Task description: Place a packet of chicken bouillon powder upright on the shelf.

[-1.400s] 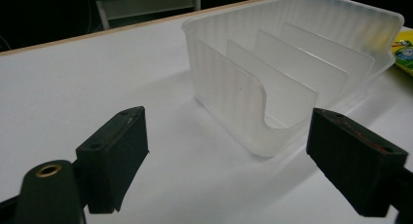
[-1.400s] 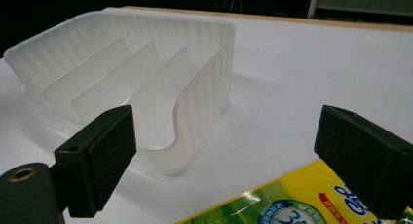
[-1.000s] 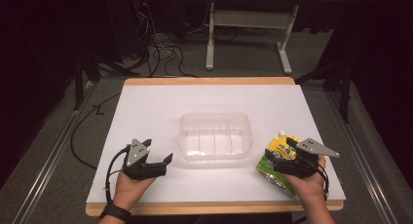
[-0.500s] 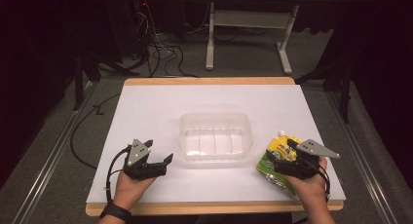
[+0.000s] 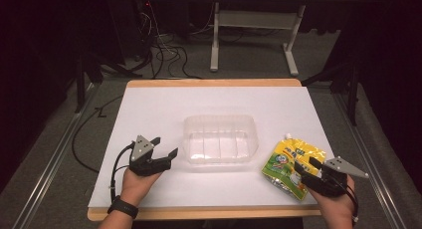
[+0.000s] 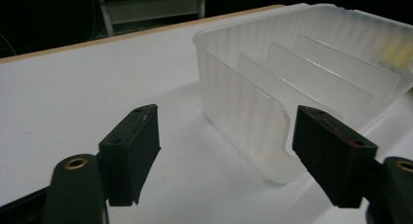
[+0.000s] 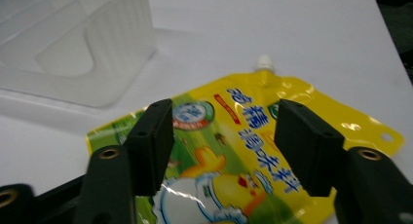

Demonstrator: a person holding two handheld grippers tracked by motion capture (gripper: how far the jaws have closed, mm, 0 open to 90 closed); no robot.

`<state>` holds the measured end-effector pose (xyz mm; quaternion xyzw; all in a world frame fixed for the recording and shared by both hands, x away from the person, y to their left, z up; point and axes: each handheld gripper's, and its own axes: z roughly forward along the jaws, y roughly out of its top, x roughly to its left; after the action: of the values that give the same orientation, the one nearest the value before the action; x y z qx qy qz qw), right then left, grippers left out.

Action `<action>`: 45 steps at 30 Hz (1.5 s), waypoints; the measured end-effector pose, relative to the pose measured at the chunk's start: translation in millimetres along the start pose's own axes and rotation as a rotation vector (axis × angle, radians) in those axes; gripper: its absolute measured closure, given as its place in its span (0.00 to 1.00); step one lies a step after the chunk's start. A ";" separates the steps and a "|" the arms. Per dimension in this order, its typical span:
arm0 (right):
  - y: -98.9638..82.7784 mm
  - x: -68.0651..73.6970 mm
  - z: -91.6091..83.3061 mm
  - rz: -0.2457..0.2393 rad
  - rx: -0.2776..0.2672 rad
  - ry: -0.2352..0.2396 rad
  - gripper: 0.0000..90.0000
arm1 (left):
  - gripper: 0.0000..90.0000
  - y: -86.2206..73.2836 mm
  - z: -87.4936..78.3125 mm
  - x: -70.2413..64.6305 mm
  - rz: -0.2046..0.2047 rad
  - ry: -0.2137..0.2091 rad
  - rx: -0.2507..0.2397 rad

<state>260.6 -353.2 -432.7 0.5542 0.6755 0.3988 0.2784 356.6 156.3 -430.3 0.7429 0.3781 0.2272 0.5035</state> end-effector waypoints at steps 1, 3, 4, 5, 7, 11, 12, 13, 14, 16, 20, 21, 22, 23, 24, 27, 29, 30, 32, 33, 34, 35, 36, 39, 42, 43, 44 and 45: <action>-3.1 -2.4 -2.1 0.006 0.012 -0.012 0.55 | 0.35 0.6 0.8 -0.2 0.000 0.003 -0.004; -9.0 -7.7 -5.9 0.028 0.040 -0.041 0.63 | 0.39 2.4 3.3 0.2 -0.002 0.006 -0.015; -11.9 -11.7 -7.1 0.032 0.053 -0.048 0.66 | 0.40 3.4 4.3 0.6 -0.002 0.016 -0.015; -15.1 -14.9 -8.4 0.048 0.065 -0.052 0.70 | 0.41 3.8 5.9 0.7 -0.007 0.012 -0.016; -21.4 -22.1 -9.8 0.071 0.101 -0.063 0.80 | 0.40 5.6 9.3 1.4 -0.004 0.023 -0.014; -32.2 -29.6 -11.8 0.118 0.173 -0.077 0.99 | 0.40 8.0 15.4 0.6 -0.024 0.022 -0.026; -34.1 -30.6 -12.4 0.125 0.187 -0.082 1.00 | 0.41 9.0 16.5 0.6 -0.024 0.028 -0.028; -35.7 -31.2 -13.4 0.131 0.195 -0.082 1.00 | 0.41 9.8 17.3 1.0 -0.027 0.030 -0.031; -37.1 -31.6 -14.4 0.134 0.203 -0.080 1.00 | 0.41 10.6 18.0 1.4 -0.031 0.032 -0.032; -39.3 -31.8 -15.9 0.145 0.212 -0.068 1.00 | 0.41 11.1 19.5 2.4 -0.039 0.033 -0.035; -42.6 -30.6 -15.8 0.162 0.240 -0.040 1.00 | 0.41 11.7 20.6 3.5 -0.043 0.037 -0.041; -43.2 -30.3 -15.3 0.170 0.245 -0.032 1.00 | 0.41 11.8 20.3 3.6 -0.043 0.035 -0.042; -43.9 -30.6 -15.0 0.175 0.248 -0.025 1.00 | 0.41 11.8 20.2 3.5 -0.042 0.034 -0.042; -44.7 -30.7 -14.8 0.182 0.251 -0.019 1.00 | 0.41 11.7 20.1 3.5 -0.038 0.033 -0.039; -45.3 -30.8 -14.4 0.185 0.256 -0.013 1.00 | 0.41 11.6 20.3 3.3 -0.036 0.032 -0.040; -46.3 -30.2 -12.3 0.192 0.267 0.003 1.00 | 0.41 11.4 20.6 2.7 -0.034 0.031 -0.039; -46.6 -28.7 -10.4 0.197 0.272 0.018 1.00 | 0.40 11.3 20.5 2.3 -0.031 0.029 -0.038; -46.7 -27.9 -10.1 0.195 0.276 0.021 1.00 | 0.40 11.3 20.5 2.1 -0.029 0.028 -0.037; -46.5 -27.6 -9.6 0.196 0.273 0.027 1.00 | 0.40 11.2 20.7 1.9 -0.025 0.027 -0.033; -46.8 -27.8 -9.2 0.201 0.272 0.032 1.00 | 0.40 11.1 20.9 1.8 -0.025 0.027 -0.032; -47.1 -28.2 -8.9 0.204 0.272 0.040 1.00 | 0.40 11.1 21.3 1.7 -0.025 0.027 -0.032; -47.2 -28.3 -8.4 0.209 0.270 0.047 1.00 | 0.40 11.0 21.6 1.6 -0.025 0.026 -0.031; -47.2 -27.4 -7.6 0.212 0.269 0.053 1.00 | 0.40 10.9 21.8 1.4 -0.023 0.027 -0.031; -46.5 -25.2 -6.2 0.196 0.271 0.059 1.00 | 0.40 10.8 21.8 1.2 -0.021 0.027 -0.027; -46.1 -23.0 -4.3 0.189 0.273 0.071 1.00 | 0.41 10.8 21.6 1.2 -0.022 0.027 -0.027; -46.0 -22.0 -3.3 0.183 0.271 0.076 1.00 | 0.41 10.7 21.5 1.2 -0.023 0.026 -0.026; -45.6 -20.9 -2.8 0.180 0.274 0.078 1.00 | 0.41 10.7 21.4 1.2 -0.022 0.026 -0.026; -45.0 -19.3 -1.7 0.175 0.274 0.085 1.00 | 0.41 10.7 21.4 1.2 -0.022 0.027 -0.025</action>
<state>239.9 -375.4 -471.2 0.6263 0.6839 0.3487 0.1356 376.3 142.7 -428.8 0.7291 0.3900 0.2363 0.5104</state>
